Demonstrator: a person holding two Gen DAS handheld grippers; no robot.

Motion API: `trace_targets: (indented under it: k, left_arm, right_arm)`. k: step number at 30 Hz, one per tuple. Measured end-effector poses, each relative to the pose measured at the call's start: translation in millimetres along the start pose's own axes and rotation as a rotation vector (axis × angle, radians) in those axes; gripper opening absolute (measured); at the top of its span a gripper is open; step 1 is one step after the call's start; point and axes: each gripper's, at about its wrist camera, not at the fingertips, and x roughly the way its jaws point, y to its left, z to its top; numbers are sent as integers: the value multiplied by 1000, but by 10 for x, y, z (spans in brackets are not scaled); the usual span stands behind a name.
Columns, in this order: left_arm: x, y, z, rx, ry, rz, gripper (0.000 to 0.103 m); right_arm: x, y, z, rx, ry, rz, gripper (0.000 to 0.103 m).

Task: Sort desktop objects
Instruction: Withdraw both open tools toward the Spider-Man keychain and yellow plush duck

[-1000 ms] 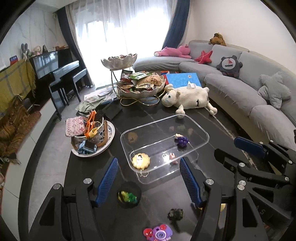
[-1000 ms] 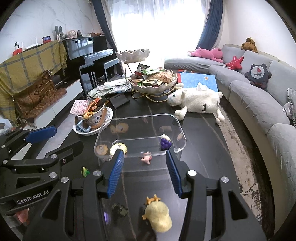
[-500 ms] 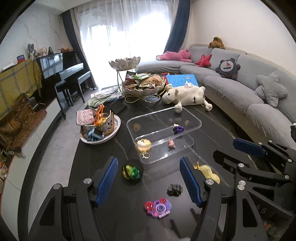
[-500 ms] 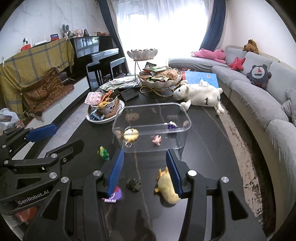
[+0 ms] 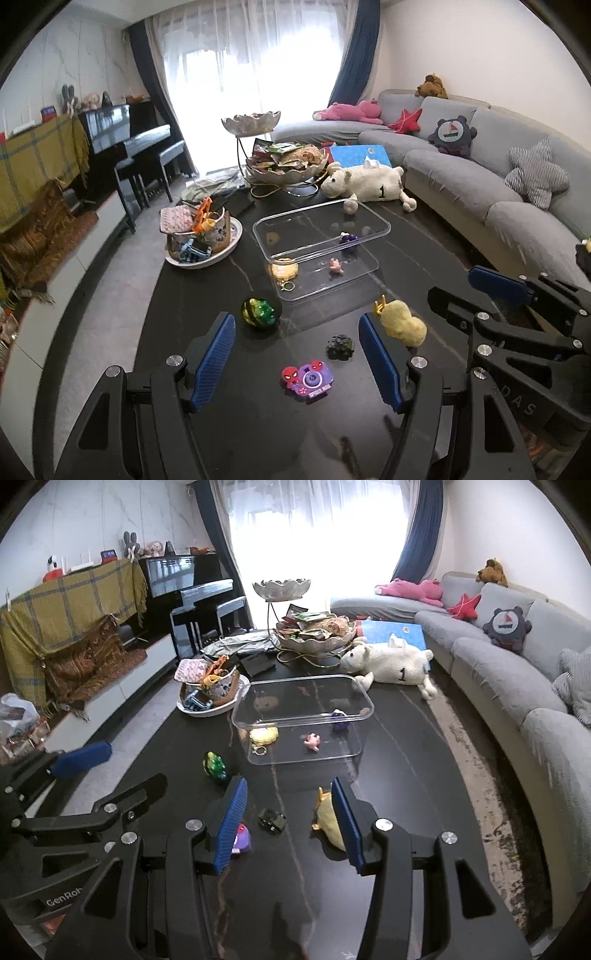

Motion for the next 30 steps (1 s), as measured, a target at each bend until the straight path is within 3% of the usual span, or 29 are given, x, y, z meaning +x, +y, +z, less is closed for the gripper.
trace_targets:
  k: [6,11,22,30]
  left_arm:
    - [39,70,-126,-91,49,-37,66]
    - [21,137,-276,-189,22,-50,66]
    - [275,109,-546,-209,85,-58,66]
    - [406,31,-771,-173,63,-48,66]
  right_arm:
    - [-15,-29,-126,37,17,17,45]
    - [30,-11,-236,40,37,19,46]
    - [243,-37,-531,64,86,0,46]
    - [394,-61,-724,66,113,-4,47]
